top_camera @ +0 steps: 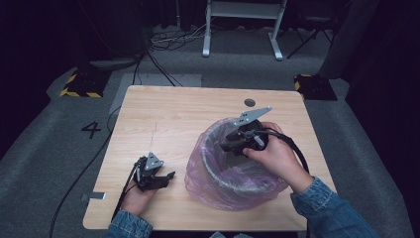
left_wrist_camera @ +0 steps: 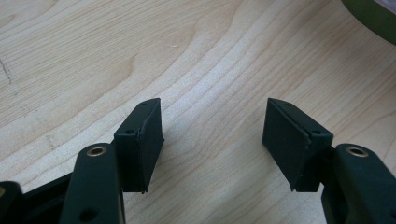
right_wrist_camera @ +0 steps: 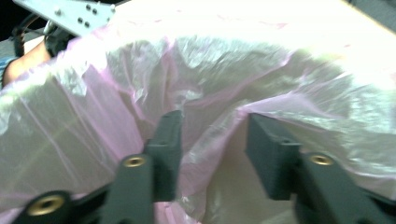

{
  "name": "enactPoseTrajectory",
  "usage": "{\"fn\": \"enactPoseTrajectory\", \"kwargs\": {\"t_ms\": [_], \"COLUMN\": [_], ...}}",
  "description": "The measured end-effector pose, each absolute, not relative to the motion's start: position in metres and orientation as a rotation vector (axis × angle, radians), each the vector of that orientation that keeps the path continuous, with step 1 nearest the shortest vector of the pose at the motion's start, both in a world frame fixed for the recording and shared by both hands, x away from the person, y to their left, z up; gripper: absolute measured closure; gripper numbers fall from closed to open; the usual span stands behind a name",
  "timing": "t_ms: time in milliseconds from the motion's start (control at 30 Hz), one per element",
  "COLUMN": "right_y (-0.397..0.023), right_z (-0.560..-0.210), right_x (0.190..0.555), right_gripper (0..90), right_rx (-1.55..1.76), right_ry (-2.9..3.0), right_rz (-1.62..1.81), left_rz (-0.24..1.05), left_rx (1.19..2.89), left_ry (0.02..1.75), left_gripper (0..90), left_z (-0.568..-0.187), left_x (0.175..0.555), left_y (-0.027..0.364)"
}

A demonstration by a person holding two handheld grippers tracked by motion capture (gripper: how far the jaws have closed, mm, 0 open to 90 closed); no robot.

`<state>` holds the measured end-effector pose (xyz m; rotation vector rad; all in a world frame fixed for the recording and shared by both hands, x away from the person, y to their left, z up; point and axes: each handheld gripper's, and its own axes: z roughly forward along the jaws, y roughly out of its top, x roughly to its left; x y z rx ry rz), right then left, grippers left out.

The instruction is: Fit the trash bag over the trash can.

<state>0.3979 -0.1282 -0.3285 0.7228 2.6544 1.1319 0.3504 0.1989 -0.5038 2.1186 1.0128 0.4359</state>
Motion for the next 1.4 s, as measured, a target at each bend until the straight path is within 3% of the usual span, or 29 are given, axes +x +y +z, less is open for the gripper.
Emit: {"fn": "enactPoseTrajectory", "kwargs": {"t_ms": [100,267,767,800,933,1000,1400], "right_y": [-0.126,-0.121,-0.094,-0.094,-0.092,-0.094,-0.127], "right_z": [-0.330,-0.342,-0.385,-0.386,-0.395,-0.392,-0.327], "right_x": [0.403,0.413,0.415,0.416,0.416,0.416,0.397], "right_gripper": [65.4,89.8,89.9,88.0,44.5,32.5,29.9], "right_rx": [0.790,0.853,0.723,0.721,0.729,0.709,0.745], "right_ry": [2.641,2.695,2.896,2.906,2.978,2.947,2.777], "right_rz": [1.132,1.007,0.600,0.593,0.681,0.754,1.021], "left_rz": [0.436,0.437,0.437,0.437,0.437,0.436,0.436], "left_rx": [2.119,2.119,2.118,2.118,2.118,2.118,2.118], "left_ry": [1.013,1.013,1.013,1.013,1.013,1.013,1.013], "left_gripper": [37.8,37.9,37.8,37.9,37.9,37.8,37.8], "left_z": [-0.504,-0.504,-0.504,-0.504,-0.504,-0.504,-0.504], "left_x": [0.350,0.350,0.350,0.350,0.350,0.350,0.350], "left_y": [0.199,0.199,0.199,0.199,0.199,0.199,0.199]}}
